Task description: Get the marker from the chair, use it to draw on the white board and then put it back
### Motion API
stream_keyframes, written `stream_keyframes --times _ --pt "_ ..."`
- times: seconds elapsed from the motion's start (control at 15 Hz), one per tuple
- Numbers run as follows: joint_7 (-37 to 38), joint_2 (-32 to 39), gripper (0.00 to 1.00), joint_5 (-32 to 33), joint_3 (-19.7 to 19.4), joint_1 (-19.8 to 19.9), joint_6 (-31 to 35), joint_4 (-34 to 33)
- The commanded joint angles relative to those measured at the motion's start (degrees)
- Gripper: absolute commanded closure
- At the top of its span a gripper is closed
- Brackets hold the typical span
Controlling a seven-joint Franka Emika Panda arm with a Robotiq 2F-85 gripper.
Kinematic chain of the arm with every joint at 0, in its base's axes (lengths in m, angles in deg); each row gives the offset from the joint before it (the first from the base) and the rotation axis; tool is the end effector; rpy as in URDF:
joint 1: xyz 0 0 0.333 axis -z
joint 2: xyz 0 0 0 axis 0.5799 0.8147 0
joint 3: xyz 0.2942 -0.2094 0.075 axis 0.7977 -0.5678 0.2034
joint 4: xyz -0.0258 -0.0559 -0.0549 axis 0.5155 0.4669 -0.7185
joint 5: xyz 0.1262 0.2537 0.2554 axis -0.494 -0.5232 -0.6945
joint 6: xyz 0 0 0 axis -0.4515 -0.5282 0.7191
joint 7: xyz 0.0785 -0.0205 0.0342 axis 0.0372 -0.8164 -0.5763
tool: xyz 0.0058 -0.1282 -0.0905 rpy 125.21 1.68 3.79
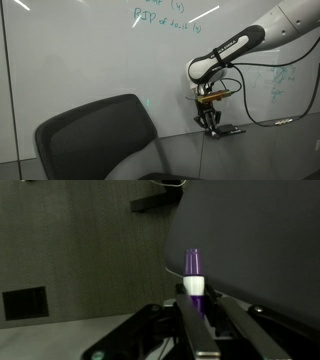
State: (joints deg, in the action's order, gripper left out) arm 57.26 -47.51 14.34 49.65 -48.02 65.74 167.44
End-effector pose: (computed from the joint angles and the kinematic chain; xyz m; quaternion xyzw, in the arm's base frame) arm 0.6326 0.1438 0.3041 0.9799 -0.0723 -0.1404 0.1219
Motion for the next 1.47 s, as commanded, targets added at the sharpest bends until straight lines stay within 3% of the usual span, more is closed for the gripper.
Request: stream_keyframes --times 0.0,0.27,0.4,0.67,0.93,1.0,1.13,1.4 --pt "-3.52 0.28 0.91 -2.85 1.16 -0.14 5.02 3.7" --pt "-3.19 0.37 0.9 1.16 1.45 -3.5 17.99 12.16" --pt "-4.64 0.98 0.9 0.07 2.56 -4.1 22.59 15.39" --pt "-10.63 2.99 0.9 -0.04 4.68 -5.04 28.75 20.04" --pt "-15.02 7.09 0.89 -0.62 5.34 -5.22 29.24 18.97" --pt "-15.24 7.53 0.54 -0.74 5.19 -5.3 28.33 18.72" --pt "-15.2 7.36 0.47 -1.69 5.24 -5.14 25.4 18.18" --pt "-16.83 1.81 0.16 -5.88 7.11 -4.0 22.07 19.47"
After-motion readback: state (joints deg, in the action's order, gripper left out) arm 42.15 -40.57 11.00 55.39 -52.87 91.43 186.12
